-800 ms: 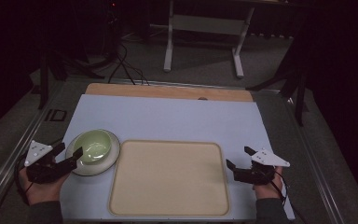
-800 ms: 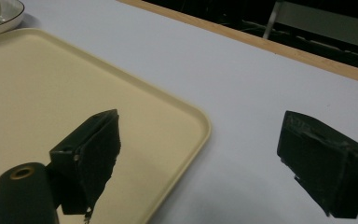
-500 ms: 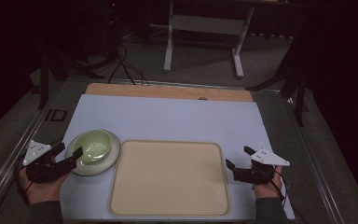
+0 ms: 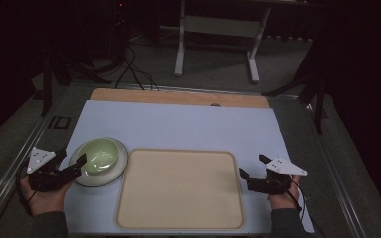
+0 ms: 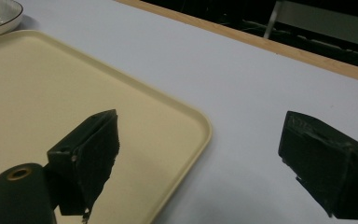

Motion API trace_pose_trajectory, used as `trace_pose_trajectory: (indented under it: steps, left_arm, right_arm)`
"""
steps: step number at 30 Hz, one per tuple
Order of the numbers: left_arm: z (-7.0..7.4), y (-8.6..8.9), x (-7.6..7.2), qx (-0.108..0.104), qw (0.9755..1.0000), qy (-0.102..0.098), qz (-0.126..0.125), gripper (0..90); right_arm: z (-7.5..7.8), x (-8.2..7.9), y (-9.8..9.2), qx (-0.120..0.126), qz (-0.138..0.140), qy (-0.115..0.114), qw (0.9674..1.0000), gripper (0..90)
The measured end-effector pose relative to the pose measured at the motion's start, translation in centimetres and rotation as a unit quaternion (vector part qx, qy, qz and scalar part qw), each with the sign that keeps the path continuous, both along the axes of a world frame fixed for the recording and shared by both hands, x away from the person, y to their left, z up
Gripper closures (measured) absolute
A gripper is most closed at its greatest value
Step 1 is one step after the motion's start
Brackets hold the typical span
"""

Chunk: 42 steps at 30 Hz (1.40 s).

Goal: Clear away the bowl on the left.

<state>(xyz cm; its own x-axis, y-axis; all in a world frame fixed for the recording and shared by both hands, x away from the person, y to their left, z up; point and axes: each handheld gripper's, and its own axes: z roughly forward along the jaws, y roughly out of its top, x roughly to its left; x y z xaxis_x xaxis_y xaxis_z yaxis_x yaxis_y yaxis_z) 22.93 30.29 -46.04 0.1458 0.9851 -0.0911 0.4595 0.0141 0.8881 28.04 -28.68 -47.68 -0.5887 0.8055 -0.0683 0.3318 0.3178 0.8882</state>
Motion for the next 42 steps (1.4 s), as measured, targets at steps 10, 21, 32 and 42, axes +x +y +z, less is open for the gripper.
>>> trace_pose_trajectory:
  steps: [10,21,32,42]
  left_arm:
    - [-0.4,0.5,1.7,0.004,0.9999,0.011,0.007,32.5]
    - [-1.2,1.0,2.6,0.002,0.9995,0.027,0.013,36.4]
    - [-1.8,1.2,3.3,0.010,0.9989,0.039,0.022,36.2]
    - [-2.5,1.5,4.0,0.009,0.9980,0.054,0.031,36.0]
  right_arm:
    - [0.1,0.0,-0.2,0.001,-0.008,-0.007,0.9999,11.8]
    - [0.3,-0.1,0.0,-0.002,0.003,-0.014,0.9999,11.3]
    - [0.4,-0.1,-0.1,0.001,0.004,-0.020,0.9998,11.3]
    - [0.5,-0.2,-0.1,0.000,0.005,-0.025,0.9997,11.3]
